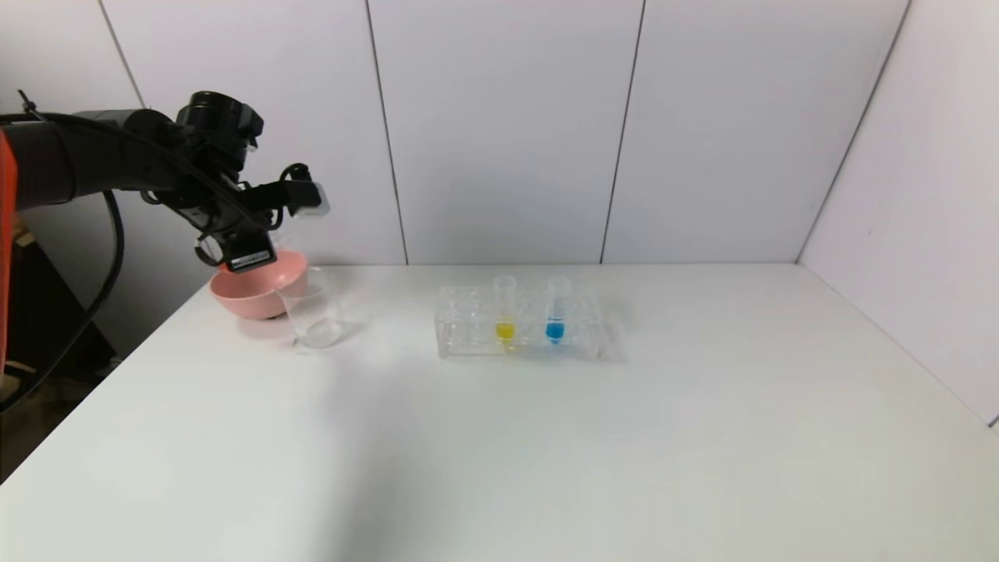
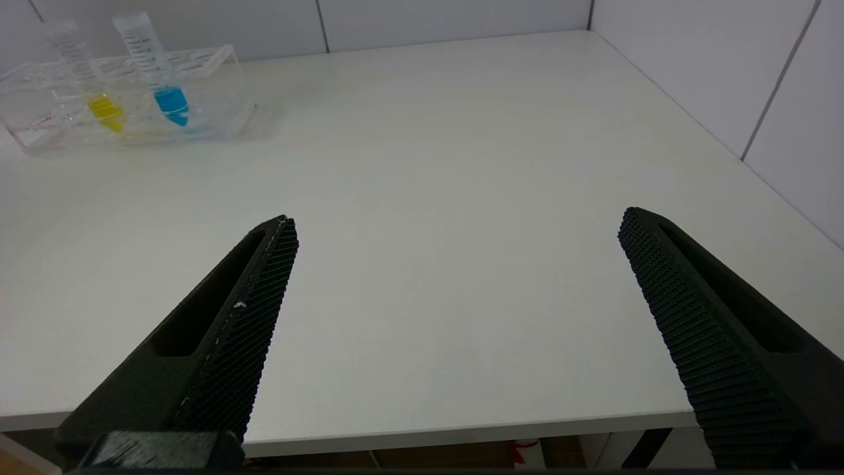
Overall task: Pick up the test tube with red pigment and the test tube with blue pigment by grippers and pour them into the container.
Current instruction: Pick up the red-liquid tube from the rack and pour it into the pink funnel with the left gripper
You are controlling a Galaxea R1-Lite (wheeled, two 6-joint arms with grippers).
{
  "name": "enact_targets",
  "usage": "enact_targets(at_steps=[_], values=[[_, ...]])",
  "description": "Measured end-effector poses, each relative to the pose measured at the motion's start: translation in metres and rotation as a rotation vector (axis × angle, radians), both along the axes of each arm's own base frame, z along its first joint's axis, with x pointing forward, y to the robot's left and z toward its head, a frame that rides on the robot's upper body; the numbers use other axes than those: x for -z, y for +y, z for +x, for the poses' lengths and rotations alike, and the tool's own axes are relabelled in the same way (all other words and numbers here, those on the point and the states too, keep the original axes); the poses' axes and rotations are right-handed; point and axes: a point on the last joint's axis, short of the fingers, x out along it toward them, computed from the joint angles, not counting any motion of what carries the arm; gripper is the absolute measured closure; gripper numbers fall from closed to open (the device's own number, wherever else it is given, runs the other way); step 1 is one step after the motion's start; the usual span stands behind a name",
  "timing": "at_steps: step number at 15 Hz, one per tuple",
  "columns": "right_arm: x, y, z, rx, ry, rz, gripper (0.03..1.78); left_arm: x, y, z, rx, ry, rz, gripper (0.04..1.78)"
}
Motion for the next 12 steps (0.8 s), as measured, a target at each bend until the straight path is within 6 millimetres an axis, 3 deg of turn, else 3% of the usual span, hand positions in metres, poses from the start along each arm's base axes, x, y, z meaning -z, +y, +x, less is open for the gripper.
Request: enact_targets(at_steps=[12], values=[[0.000,0.000,0.000,0.000,0.000,0.000,0.04,0.008,-0.014,0.004,-0.012,0.031,0.120,1.39]])
